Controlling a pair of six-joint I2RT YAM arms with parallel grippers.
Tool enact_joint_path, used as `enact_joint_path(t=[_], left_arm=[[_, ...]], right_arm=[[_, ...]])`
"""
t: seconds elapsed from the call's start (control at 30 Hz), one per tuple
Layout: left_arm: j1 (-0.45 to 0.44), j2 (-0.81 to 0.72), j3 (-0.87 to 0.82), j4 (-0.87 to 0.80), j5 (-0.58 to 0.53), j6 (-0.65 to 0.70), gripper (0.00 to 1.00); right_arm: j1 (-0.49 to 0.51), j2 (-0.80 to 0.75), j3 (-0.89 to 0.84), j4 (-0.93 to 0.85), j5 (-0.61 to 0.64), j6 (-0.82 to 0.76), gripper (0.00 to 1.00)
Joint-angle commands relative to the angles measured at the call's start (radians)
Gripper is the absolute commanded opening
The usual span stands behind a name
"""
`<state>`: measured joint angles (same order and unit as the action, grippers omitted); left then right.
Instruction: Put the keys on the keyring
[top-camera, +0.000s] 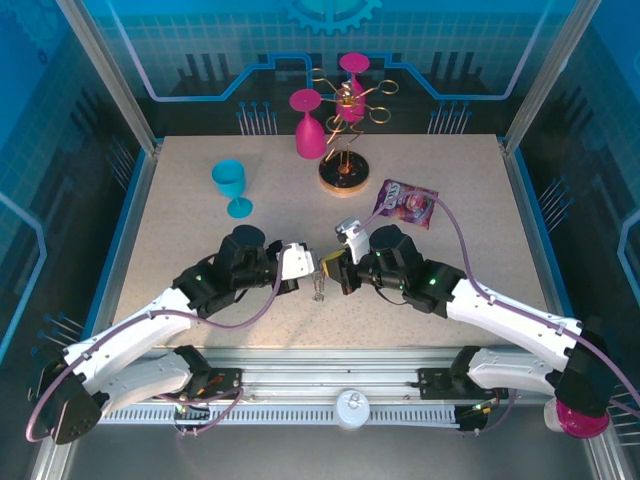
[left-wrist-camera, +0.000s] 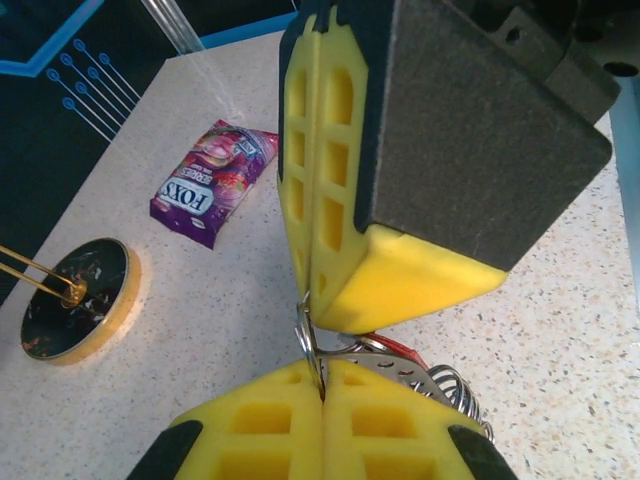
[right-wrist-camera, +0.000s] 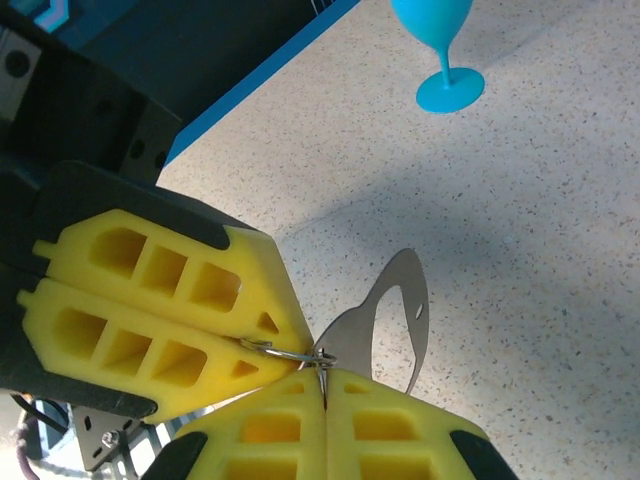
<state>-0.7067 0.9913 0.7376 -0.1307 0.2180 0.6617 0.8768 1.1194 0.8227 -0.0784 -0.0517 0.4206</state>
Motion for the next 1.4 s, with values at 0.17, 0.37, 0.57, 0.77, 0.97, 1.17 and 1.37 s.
enact_joint_path(t=[0.17,0.37,0.57,0.77,0.97,1.17,1.37], left_arm=[[-0.029,-0.029,-0.022,0.066,0.04,0.03,0.0],[-0.028,-0.032,-0.037,0.115,0.009,0.017,0.0],[-0.029,-0.04,-0.06,0.17,-0.037,-0.023,0.0],[-0.028,-0.048,-0.075,0.21,-0.078,-0.067,0.0],[-0.027,-0.048,-0.084,0.249,-0.109,-0.101,0.0],[-0.027,-0.05,-0.087,0.269,-0.114,-0.116,0.0],[-0.022,-0.052,-0.088,0.269,-0.118,-0.128,0.0]], right_arm=[[-0.009,-0.024,-0.023,0.111,0.113,0.137,0.0],[-0.01,-0.023,-0.04,0.151,0.053,0.177,0.0],[-0.011,-0.041,-0.066,0.199,0.007,0.187,0.0],[-0.01,-0.061,-0.089,0.217,0.011,0.199,0.0],[-0.012,-0.077,-0.103,0.209,0.034,0.219,0.0],[-0.01,-0.077,-0.104,0.197,0.044,0.224,0.0],[-0.012,-0.088,-0.094,0.113,0.051,0.175,0.0]])
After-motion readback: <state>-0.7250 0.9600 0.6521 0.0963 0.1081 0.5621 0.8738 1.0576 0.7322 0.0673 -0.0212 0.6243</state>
